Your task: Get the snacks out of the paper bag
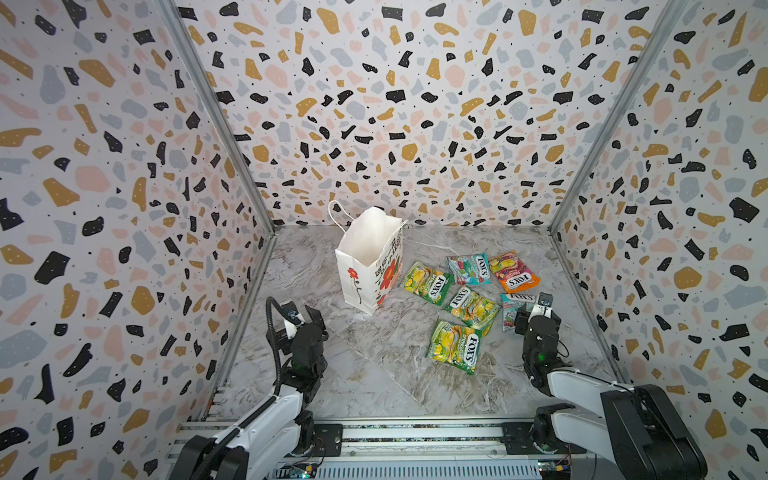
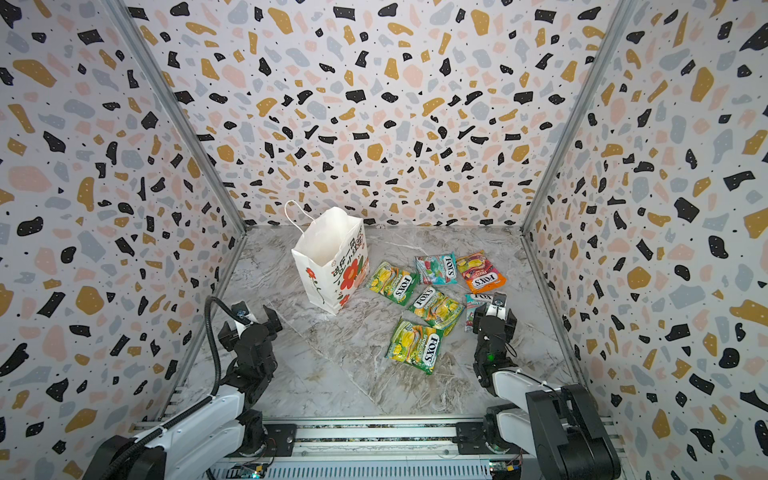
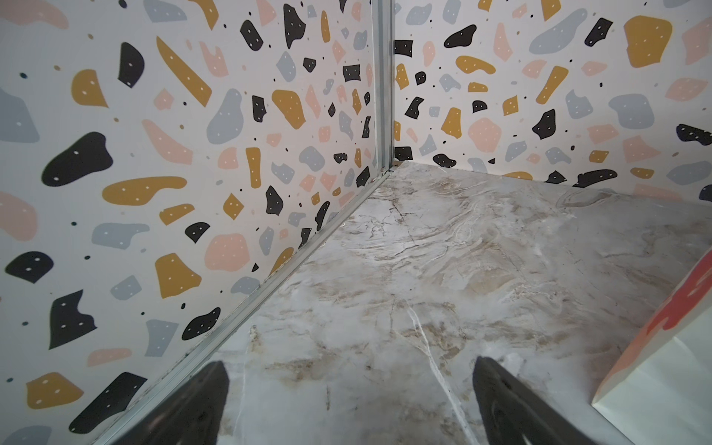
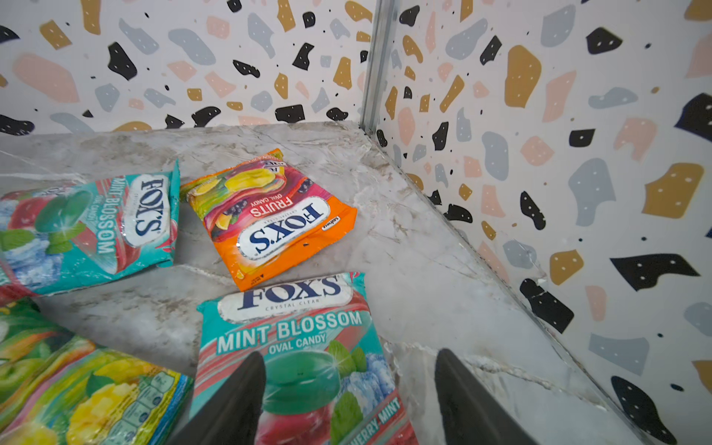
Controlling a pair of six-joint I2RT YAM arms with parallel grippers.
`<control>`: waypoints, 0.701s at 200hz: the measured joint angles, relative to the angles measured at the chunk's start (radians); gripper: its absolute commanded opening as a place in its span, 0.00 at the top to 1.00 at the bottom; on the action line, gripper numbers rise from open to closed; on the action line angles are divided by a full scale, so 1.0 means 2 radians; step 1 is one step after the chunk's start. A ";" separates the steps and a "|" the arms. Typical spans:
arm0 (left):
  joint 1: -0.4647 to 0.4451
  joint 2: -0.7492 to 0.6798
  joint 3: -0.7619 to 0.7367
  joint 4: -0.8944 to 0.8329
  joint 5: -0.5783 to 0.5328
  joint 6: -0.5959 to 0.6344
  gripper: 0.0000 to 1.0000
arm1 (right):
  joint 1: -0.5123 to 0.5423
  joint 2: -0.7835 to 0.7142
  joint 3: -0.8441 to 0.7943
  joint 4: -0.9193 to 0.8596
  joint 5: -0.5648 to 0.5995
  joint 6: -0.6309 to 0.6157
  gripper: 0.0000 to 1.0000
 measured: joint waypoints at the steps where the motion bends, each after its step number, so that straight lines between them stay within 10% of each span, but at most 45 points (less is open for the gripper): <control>1: 0.000 0.001 -0.001 0.002 0.000 0.001 0.00 | 0.000 0.000 0.000 0.001 0.000 0.000 0.28; 140: 0.029 0.224 -0.029 0.302 0.152 0.088 0.00 | -0.019 0.052 -0.044 0.203 -0.116 -0.047 0.28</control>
